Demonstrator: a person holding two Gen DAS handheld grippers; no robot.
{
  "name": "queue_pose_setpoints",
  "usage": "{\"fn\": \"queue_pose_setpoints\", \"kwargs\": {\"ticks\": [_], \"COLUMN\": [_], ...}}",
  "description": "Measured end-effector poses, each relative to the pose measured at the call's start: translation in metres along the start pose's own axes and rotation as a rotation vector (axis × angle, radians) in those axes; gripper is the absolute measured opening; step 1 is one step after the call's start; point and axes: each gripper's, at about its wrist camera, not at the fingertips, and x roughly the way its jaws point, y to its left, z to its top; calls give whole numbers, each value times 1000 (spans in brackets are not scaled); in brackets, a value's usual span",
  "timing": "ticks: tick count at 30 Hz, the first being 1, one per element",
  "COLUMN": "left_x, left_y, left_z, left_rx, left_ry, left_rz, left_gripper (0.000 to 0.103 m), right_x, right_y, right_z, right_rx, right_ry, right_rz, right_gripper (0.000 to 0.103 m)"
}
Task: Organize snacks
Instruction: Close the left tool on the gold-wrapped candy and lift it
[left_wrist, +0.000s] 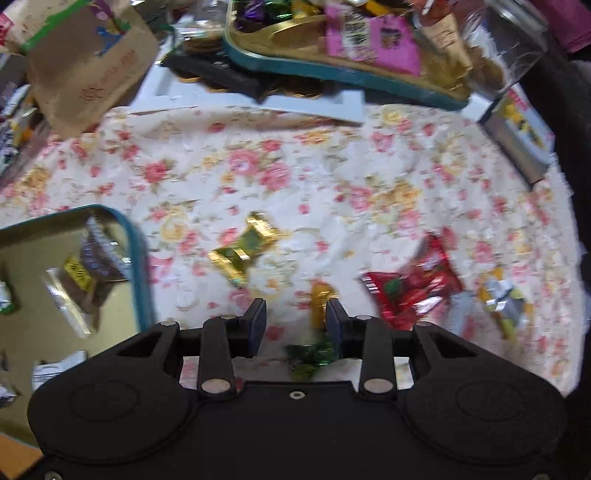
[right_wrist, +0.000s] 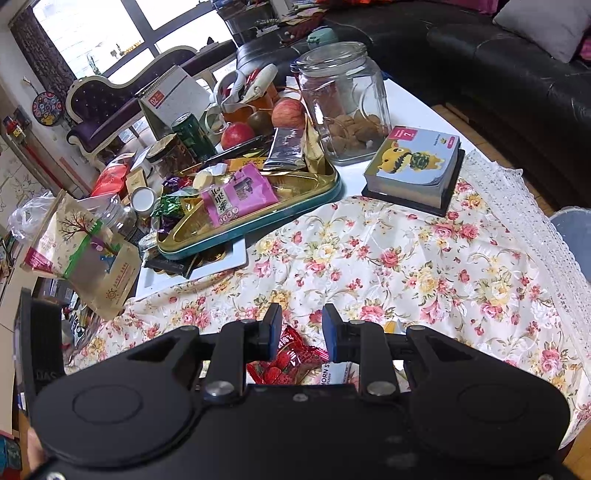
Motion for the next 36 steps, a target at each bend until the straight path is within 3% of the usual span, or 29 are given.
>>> {"fn": "queue_pose_setpoints", "kwargs": {"ticks": [2, 9, 20, 30, 31, 32, 34, 36], "left_x": [9, 14, 40, 47, 47, 47, 47, 46], "left_y": [2, -9, -33, -49, -50, -50, -48, -45], "left_z": [-2, 0, 4, 2, 2, 2, 4, 8], "left_rx": [-3, -18, 9, 55, 63, 73, 68, 36], "left_ry": [21, 29, 68, 62, 64, 66, 79, 96], "left_rz": [28, -23, 22, 69, 76, 78, 66, 36], "left_gripper": [43, 44, 44, 50, 48, 37, 28, 28], "right_x": [1, 3, 4, 42, 46, 50, 55, 59], "right_y": [-1, -1, -19, -80, -84, -86, -87, -86], "right_z": [0, -1, 8, 11, 10, 9, 8, 7], "right_rx": [2, -1, 27, 124, 128, 134, 147, 138], "right_ry": [4, 9, 8, 114, 122, 128, 137, 149], "right_rz": [-2, -8, -21, -152, -165, -177, -188, -178], "right_gripper": [27, 27, 27, 33, 34, 34, 34, 35]}}
